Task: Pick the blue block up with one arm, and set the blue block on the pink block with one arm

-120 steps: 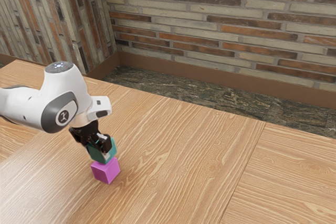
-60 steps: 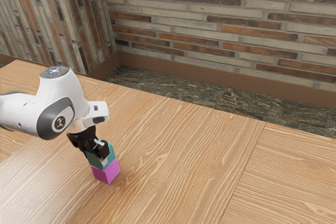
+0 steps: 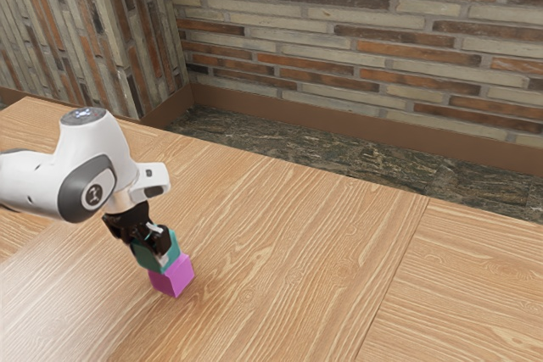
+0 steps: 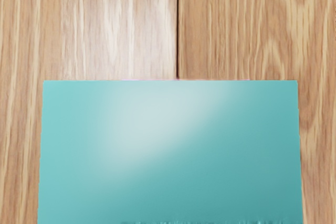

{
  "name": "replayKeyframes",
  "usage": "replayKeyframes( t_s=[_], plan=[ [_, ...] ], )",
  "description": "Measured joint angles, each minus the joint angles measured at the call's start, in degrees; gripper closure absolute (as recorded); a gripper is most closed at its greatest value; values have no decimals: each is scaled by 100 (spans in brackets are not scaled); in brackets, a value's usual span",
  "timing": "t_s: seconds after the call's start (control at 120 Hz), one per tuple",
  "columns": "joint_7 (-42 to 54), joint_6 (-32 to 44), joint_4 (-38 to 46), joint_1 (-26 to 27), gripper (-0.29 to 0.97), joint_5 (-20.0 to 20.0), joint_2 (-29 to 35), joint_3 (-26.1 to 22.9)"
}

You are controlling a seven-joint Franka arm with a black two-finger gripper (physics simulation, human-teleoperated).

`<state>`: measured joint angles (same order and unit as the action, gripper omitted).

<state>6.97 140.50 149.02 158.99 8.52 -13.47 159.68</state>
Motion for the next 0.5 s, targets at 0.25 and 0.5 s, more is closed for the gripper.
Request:
replayKeyframes(
  t_s=[0.25, 0.5],
  plan=[
    [33, 0, -183, -1, 31, -47, 176, 0],
    [34, 0, -188, 37, 31, -33, 137, -7]
  ],
)
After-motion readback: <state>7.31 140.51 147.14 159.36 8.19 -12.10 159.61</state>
